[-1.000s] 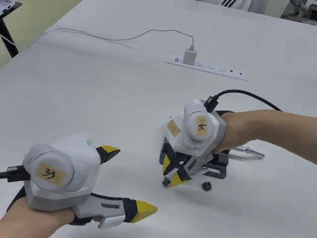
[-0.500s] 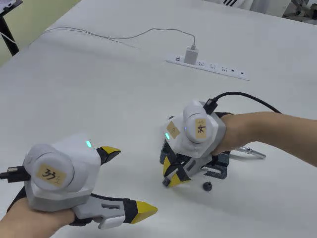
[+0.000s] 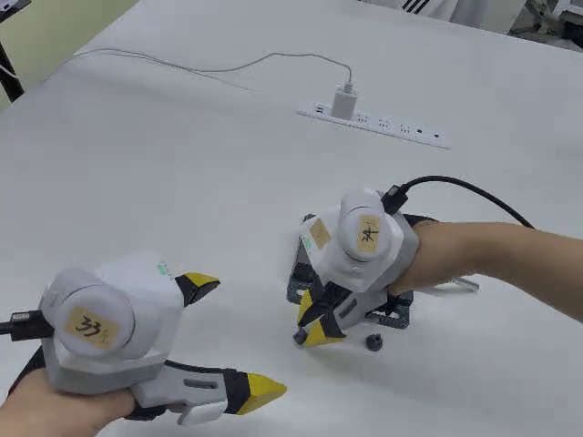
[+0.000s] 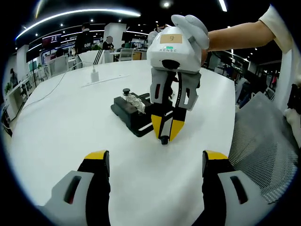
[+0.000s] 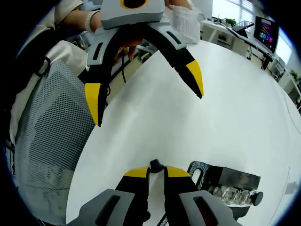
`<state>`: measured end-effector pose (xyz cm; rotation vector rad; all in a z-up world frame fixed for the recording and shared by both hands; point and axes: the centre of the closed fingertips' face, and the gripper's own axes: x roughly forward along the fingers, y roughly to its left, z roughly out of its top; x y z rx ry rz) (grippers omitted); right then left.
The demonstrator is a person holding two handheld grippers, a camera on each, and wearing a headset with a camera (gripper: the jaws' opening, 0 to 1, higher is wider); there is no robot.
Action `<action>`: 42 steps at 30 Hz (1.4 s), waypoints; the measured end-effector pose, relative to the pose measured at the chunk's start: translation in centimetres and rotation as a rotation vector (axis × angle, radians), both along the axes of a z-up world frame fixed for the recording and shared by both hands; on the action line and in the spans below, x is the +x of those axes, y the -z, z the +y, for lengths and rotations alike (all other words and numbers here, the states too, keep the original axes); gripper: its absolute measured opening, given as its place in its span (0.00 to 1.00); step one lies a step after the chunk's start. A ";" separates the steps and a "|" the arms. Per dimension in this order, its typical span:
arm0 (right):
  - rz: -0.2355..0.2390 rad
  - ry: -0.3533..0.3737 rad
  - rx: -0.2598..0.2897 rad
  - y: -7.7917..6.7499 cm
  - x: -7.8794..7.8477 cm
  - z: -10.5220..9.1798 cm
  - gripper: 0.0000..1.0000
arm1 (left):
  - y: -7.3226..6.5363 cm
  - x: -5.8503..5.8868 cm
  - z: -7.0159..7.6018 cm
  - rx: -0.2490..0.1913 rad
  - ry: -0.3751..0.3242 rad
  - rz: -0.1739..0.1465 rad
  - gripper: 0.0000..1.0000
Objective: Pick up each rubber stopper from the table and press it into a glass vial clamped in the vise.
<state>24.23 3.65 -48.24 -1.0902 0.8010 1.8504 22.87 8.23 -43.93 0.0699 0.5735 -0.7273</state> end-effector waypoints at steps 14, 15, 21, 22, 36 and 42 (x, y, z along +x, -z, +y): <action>-0.052 0.264 0.029 -1.5 1.0 -3.2 0.07 | -0.8 1.2 -2.0 0.003 0.061 -0.032 0.58; -0.065 0.272 0.036 -1.7 1.1 -3.3 0.07 | -0.8 1.4 -2.1 0.003 0.065 -0.029 0.55; -0.108 0.297 0.067 -2.5 0.9 -4.5 0.07 | -0.7 1.4 -4.0 -0.015 0.131 0.005 0.44; -0.111 0.299 0.073 -2.6 0.8 -4.7 0.07 | -0.7 1.5 -4.3 -0.017 0.141 0.014 0.43; -0.148 0.298 0.080 -2.4 -0.1 -6.4 0.07 | 0.4 1.0 -8.6 -0.046 0.278 0.123 0.32; -0.162 0.281 0.098 -2.9 -1.0 -6.4 0.07 | 0.4 0.7 -9.5 -0.042 0.320 0.139 0.26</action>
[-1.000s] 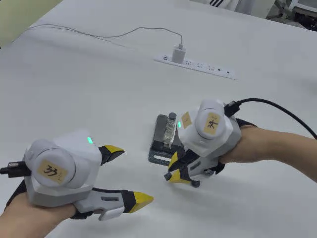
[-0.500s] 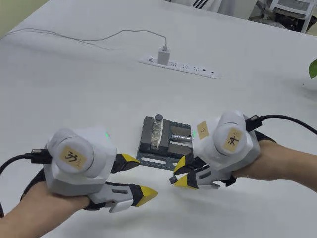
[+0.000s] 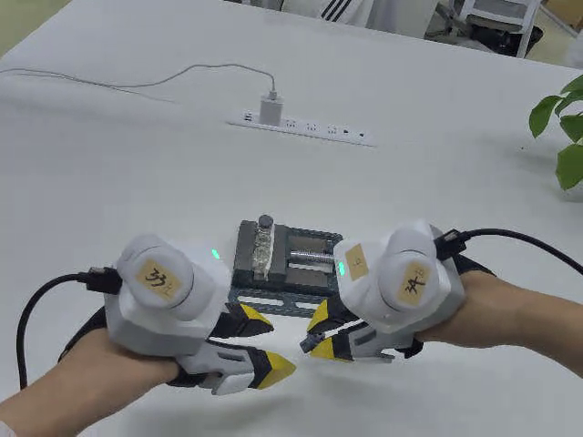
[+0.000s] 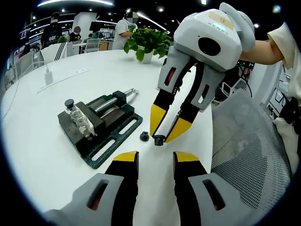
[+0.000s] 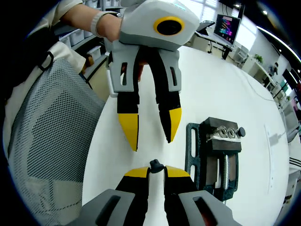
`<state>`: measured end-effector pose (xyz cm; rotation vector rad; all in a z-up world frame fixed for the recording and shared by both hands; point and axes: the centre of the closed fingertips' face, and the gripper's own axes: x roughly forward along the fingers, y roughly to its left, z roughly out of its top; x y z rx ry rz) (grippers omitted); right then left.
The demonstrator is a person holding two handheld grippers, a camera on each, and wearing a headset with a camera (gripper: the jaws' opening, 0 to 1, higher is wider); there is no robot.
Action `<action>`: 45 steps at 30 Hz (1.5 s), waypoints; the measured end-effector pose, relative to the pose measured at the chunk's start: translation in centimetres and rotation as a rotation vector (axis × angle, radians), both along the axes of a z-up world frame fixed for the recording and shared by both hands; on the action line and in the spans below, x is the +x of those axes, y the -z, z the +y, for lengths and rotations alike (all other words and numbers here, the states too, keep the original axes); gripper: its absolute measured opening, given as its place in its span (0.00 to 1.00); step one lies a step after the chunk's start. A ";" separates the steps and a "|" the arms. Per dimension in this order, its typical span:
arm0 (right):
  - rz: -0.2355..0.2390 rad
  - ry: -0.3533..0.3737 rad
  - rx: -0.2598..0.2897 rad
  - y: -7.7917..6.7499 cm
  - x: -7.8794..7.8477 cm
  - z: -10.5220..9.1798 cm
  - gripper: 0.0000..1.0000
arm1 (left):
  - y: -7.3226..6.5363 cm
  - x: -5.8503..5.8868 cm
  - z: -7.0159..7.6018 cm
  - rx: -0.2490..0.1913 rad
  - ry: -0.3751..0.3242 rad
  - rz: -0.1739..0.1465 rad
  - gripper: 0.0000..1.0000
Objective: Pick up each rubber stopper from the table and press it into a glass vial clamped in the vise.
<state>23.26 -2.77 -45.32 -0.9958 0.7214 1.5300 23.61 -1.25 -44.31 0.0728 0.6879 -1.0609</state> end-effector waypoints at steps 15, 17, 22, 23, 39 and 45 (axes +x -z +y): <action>-0.050 -0.097 0.018 -0.8 -1.4 0.7 0.07 | 0.0 -1.0 -1.1 -0.020 0.054 0.079 0.13; -0.060 -0.119 0.017 -0.8 -1.5 0.7 0.07 | 0.0 -1.0 -1.2 -0.044 0.044 0.105 0.12; -0.077 -0.164 0.017 -0.9 -1.8 0.7 0.07 | 0.0 -1.3 -1.2 -0.052 0.049 0.122 0.08; -0.082 -0.173 0.017 -0.9 -1.9 0.7 0.07 | 0.0 -1.4 -1.3 -0.054 0.049 0.126 0.08; -0.124 -0.255 0.003 -0.8 -2.6 1.1 0.07 | 0.2 -2.0 -1.4 -0.071 0.046 0.167 0.06; -0.128 -0.258 0.010 -0.9 -2.6 1.2 0.06 | 0.1 -2.1 -1.2 -0.079 0.036 0.178 0.06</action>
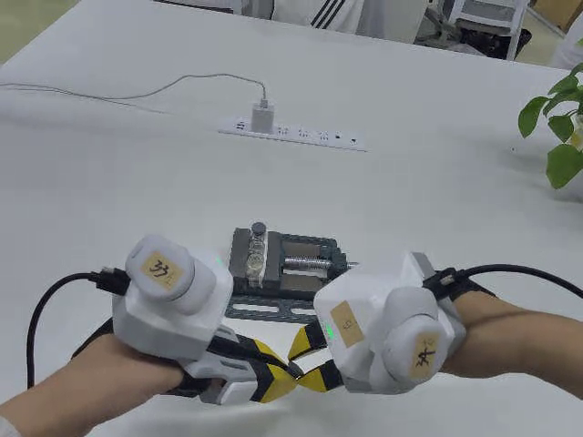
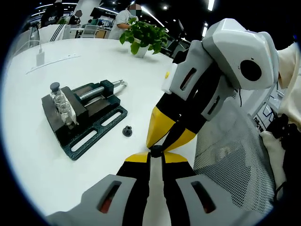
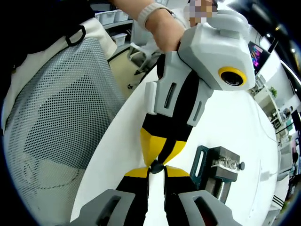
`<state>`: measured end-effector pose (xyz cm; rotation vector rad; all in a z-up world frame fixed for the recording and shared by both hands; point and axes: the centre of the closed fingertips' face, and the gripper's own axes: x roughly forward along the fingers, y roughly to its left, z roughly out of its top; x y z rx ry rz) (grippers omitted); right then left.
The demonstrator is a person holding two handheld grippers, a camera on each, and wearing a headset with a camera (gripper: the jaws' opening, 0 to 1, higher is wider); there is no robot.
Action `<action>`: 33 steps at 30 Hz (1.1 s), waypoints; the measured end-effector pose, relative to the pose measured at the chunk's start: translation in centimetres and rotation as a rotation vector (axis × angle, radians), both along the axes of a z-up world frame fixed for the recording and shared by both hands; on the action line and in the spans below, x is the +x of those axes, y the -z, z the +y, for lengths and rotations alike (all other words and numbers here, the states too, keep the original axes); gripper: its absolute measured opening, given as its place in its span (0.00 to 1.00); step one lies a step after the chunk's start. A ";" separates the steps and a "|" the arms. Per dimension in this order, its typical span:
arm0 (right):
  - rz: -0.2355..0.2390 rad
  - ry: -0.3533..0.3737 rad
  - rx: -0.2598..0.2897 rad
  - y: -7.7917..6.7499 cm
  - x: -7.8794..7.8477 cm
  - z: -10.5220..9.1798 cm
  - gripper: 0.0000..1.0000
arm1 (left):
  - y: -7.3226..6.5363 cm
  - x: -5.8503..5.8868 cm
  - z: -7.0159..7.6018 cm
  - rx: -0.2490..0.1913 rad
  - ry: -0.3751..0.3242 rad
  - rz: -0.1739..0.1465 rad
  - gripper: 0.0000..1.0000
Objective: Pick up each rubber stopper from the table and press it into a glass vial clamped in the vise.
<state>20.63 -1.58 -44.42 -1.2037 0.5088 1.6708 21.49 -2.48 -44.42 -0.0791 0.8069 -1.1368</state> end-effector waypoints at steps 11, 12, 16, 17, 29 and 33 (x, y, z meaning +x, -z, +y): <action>-0.034 -0.011 0.013 -0.7 0.2 0.1 0.06 | -0.6 0.2 0.2 -0.035 -0.030 0.035 0.06; -0.039 -0.010 0.016 -0.8 0.3 0.1 0.06 | -0.7 0.3 0.2 -0.038 -0.031 0.032 0.06; -0.044 -0.014 0.015 -0.9 0.3 0.0 0.06 | -0.8 0.2 0.0 -0.038 -0.024 0.033 0.06; -0.046 -0.016 0.014 -0.9 0.3 -0.1 0.06 | -0.7 0.3 0.0 -0.036 -0.021 0.034 0.06; -0.056 -0.035 0.008 -1.0 0.3 -0.5 0.07 | -0.8 0.3 -0.5 -0.043 -0.017 0.078 0.05; -0.063 -0.032 0.007 -1.0 0.4 -0.6 0.07 | -0.9 0.4 -0.5 -0.057 -0.034 0.090 0.05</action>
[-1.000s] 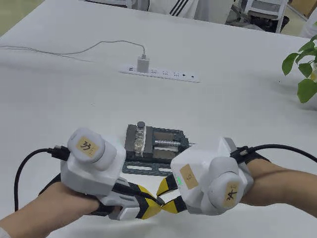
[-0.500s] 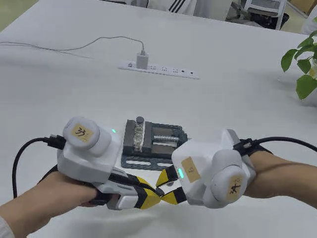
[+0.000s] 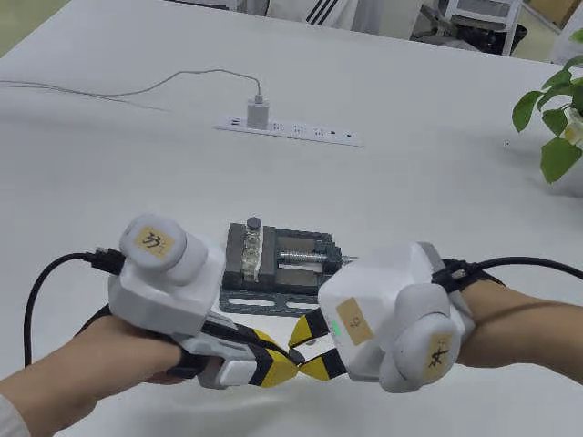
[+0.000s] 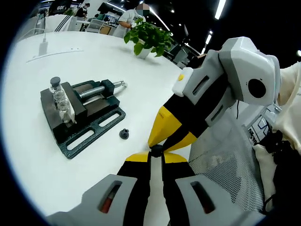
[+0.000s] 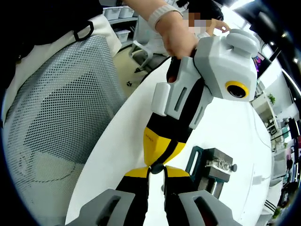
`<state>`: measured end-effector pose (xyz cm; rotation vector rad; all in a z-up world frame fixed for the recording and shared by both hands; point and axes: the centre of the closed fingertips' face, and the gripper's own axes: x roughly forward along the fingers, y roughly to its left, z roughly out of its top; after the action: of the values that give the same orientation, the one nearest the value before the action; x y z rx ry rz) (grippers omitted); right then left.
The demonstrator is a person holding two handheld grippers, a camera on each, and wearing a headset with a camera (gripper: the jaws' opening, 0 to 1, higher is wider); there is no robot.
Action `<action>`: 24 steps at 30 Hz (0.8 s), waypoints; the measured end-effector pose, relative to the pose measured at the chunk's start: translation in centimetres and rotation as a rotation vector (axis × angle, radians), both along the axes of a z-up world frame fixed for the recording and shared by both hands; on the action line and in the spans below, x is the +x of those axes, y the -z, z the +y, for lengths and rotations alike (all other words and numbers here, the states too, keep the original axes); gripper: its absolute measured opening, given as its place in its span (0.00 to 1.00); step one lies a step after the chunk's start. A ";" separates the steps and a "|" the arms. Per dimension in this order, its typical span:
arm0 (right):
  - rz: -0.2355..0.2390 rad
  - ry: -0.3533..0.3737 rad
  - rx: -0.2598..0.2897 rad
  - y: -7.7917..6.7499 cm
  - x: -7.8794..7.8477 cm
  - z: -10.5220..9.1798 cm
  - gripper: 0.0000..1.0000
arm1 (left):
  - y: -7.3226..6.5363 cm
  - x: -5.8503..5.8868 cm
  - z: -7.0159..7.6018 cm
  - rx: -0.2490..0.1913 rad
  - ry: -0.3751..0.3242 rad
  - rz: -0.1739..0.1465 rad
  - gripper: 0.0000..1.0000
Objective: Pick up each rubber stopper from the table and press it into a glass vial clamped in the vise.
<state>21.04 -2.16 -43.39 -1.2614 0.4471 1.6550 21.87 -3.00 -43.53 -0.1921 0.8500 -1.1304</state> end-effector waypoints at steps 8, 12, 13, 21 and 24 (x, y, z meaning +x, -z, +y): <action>0.036 0.036 0.031 -0.8 0.1 0.3 0.12 | 0.4 -0.4 0.2 0.009 0.001 -0.011 0.05; 0.079 0.075 0.029 -0.8 0.1 -0.1 0.17 | 0.4 -0.8 0.1 0.014 0.016 -0.054 0.05; 0.099 0.090 0.033 -0.8 0.1 -0.2 0.17 | 0.4 -0.8 0.2 0.025 0.022 -0.074 0.05; 0.274 0.218 0.097 -1.8 -0.6 -0.2 0.19 | -0.7 1.0 1.5 0.036 -0.010 -0.265 0.05; 0.322 0.275 0.123 -2.2 -0.5 0.2 0.20 | -1.7 1.5 1.8 0.038 -0.012 -0.345 0.05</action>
<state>20.55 -2.01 -41.18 -0.8047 0.6708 1.6237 23.39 -1.16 -41.87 0.0300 0.5616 -1.0960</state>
